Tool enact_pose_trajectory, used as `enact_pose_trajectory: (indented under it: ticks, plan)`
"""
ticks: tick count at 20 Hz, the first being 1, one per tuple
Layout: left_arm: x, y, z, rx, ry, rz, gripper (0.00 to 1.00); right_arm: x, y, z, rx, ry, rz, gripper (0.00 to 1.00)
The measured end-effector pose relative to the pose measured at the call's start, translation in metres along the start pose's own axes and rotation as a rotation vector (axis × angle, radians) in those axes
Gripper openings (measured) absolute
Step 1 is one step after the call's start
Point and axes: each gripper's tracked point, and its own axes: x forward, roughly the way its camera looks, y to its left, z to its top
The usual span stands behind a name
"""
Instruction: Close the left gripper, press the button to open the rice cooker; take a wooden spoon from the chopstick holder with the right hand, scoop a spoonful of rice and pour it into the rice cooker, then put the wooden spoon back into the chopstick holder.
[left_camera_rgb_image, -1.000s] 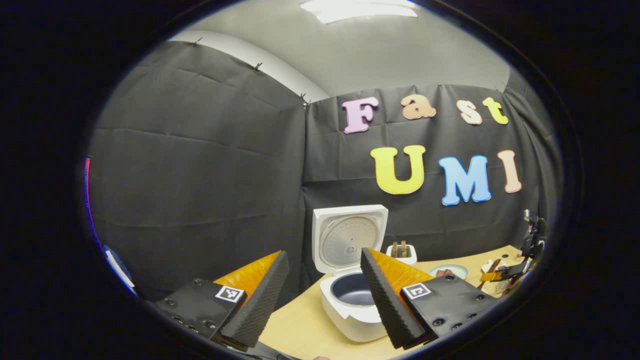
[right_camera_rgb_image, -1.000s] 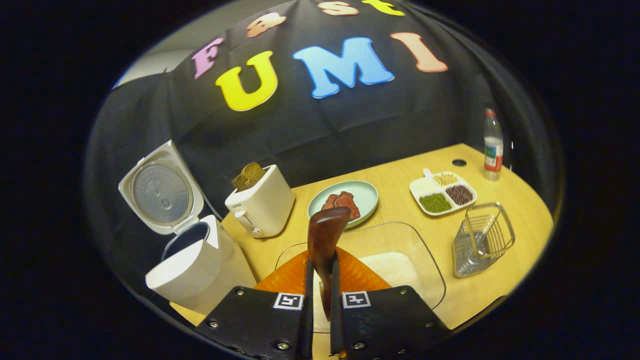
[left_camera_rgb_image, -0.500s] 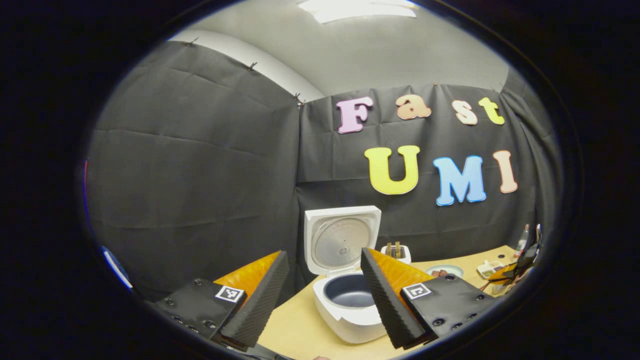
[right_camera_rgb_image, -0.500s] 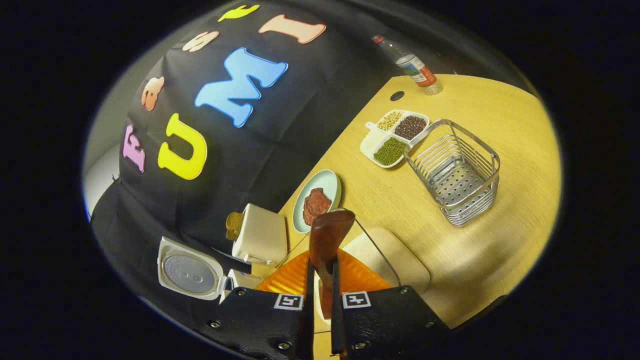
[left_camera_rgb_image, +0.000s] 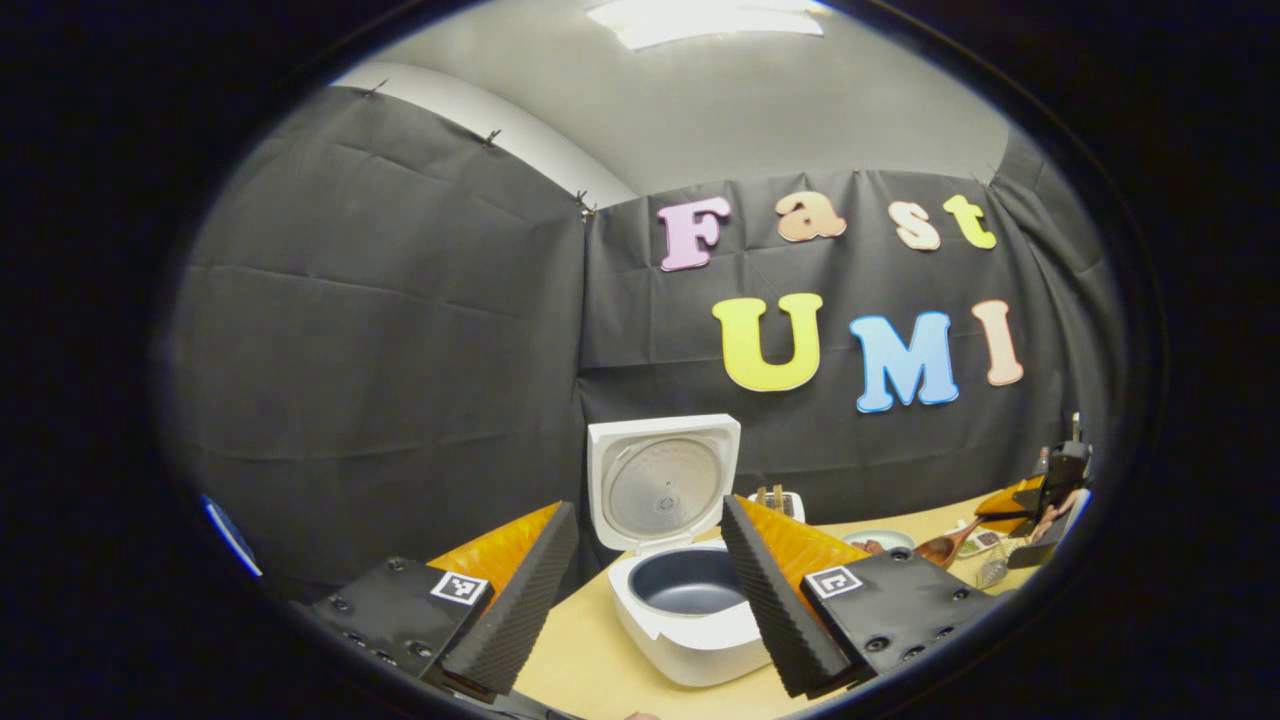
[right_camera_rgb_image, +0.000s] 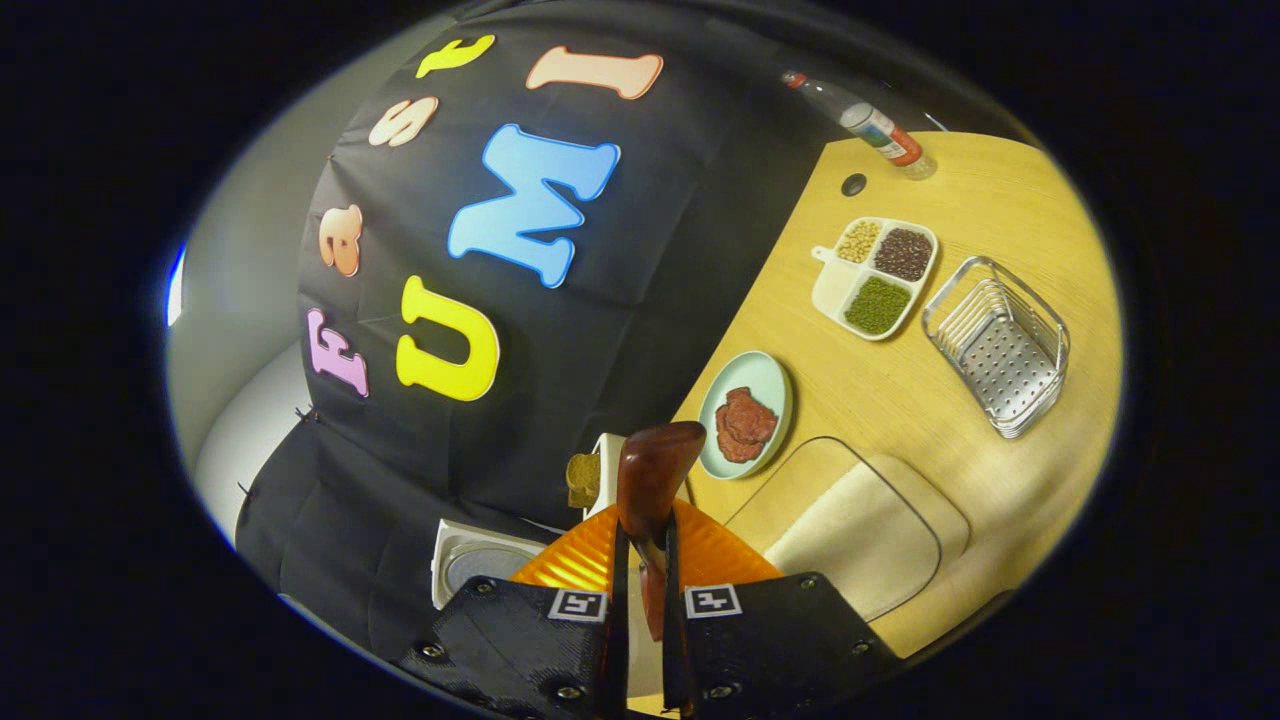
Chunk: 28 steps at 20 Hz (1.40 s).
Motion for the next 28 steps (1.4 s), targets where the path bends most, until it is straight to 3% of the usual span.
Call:
enact_pose_trajectory:
  ticks: [9,15,21,28]
  plan:
    - [-0.018,0.053,-0.011,-0.029,0.017,0.086,1.00,0.035,0.096,-0.056,-0.088,0.097,0.159,0.14]
    - [-0.032,0.093,-0.020,-0.032,0.030,0.141,1.00,0.068,0.139,-0.111,-0.129,0.169,0.213,0.14]
    - [-0.042,0.128,-0.031,-0.027,0.056,0.196,1.00,0.107,0.157,-0.174,-0.208,0.238,0.225,0.14]
    - [-0.056,0.161,-0.048,-0.033,0.091,0.275,0.99,0.154,0.149,-0.240,-0.364,0.316,0.178,0.14]
